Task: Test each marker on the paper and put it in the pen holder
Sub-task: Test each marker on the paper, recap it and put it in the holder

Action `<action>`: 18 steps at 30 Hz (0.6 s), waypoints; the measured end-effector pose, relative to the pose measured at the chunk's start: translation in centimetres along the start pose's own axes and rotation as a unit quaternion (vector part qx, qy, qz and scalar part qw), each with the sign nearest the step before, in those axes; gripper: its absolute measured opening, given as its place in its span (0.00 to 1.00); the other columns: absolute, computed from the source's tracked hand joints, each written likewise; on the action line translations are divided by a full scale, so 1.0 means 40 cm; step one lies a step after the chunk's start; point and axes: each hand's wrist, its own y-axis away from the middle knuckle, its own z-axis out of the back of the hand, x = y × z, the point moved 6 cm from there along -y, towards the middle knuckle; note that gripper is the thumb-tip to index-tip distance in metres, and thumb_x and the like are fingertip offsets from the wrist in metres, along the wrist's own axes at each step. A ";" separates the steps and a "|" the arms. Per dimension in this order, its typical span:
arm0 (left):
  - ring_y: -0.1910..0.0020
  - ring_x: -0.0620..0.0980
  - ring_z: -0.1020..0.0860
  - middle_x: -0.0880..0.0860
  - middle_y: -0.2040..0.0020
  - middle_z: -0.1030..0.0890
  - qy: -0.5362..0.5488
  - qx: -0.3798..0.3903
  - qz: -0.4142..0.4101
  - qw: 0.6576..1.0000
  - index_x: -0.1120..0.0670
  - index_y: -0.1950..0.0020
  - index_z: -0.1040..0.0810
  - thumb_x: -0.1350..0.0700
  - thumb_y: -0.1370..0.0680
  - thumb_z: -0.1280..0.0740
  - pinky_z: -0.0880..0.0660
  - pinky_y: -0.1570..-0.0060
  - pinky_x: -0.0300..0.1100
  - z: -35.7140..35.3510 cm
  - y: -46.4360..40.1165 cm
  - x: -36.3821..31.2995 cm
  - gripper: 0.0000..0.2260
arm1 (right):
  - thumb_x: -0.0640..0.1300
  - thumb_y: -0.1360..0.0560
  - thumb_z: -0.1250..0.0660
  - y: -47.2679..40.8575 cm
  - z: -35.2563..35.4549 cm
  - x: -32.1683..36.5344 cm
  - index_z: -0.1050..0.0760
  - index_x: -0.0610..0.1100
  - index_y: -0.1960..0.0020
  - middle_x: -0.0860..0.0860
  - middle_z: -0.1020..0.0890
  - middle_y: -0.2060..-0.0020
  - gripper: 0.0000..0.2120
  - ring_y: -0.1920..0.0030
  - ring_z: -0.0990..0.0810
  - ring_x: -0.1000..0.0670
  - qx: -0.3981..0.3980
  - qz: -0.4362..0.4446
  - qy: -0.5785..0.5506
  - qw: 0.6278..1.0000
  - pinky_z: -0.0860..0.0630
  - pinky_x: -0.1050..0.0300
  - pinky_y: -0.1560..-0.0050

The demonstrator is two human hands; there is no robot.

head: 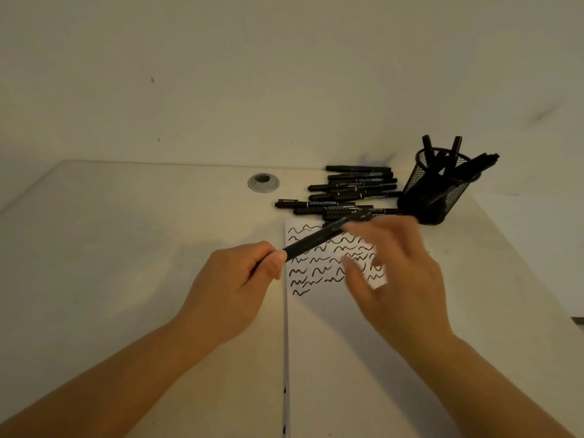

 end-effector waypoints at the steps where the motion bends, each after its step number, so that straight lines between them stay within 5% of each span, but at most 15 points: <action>1: 0.76 0.45 0.33 0.44 0.75 0.29 -0.023 0.001 -0.013 1.000 0.47 0.68 0.31 0.38 0.27 0.49 0.39 0.76 0.36 -0.003 -0.009 -0.015 0.18 | 0.46 0.29 0.33 -0.002 -0.006 0.017 0.22 0.46 0.45 0.48 0.22 0.52 0.13 0.67 0.27 0.55 0.025 0.074 0.064 0.995 0.31 0.66 0.74; 6: 0.74 0.45 0.34 0.46 0.75 0.34 -0.107 0.015 -0.065 0.992 0.47 0.71 0.39 0.41 0.25 0.51 0.38 0.72 0.42 -0.035 -0.073 -0.103 0.17 | 0.40 0.32 0.28 -0.042 -0.014 0.017 0.20 0.40 0.50 0.45 0.20 0.59 0.11 0.65 0.22 0.47 0.086 0.177 0.144 0.970 0.26 0.58 0.77; 11: 0.74 0.43 0.30 0.46 0.74 0.29 -0.054 0.003 -0.075 0.996 0.48 0.64 0.25 0.39 0.24 0.53 0.36 0.72 0.39 -0.035 -0.147 -0.168 0.23 | 0.36 0.30 0.30 -0.126 0.039 -0.032 0.21 0.36 0.54 0.44 0.21 0.62 0.06 0.66 0.22 0.46 0.091 0.187 0.141 0.968 0.23 0.55 0.73; 15: 0.73 0.40 0.28 0.43 0.75 0.26 0.089 0.023 0.000 0.996 0.46 0.63 0.22 0.37 0.25 0.51 0.29 0.68 0.37 -0.043 -0.246 -0.162 0.23 | 0.40 0.27 0.33 -0.240 0.137 -0.139 0.24 0.38 0.50 0.46 0.22 0.57 0.08 0.68 0.27 0.53 -0.002 0.032 0.086 0.996 0.32 0.70 0.68; 18: 0.65 0.42 0.23 0.42 0.67 0.23 -0.002 0.052 0.025 0.998 0.45 0.58 0.23 0.43 0.23 0.46 0.27 0.63 0.38 -0.074 -0.341 -0.129 0.14 | 0.42 0.25 0.35 -0.286 0.192 -0.255 0.31 0.48 0.48 0.59 0.24 0.60 0.08 0.65 0.26 0.61 -0.080 -0.120 -0.014 0.989 0.34 0.70 0.67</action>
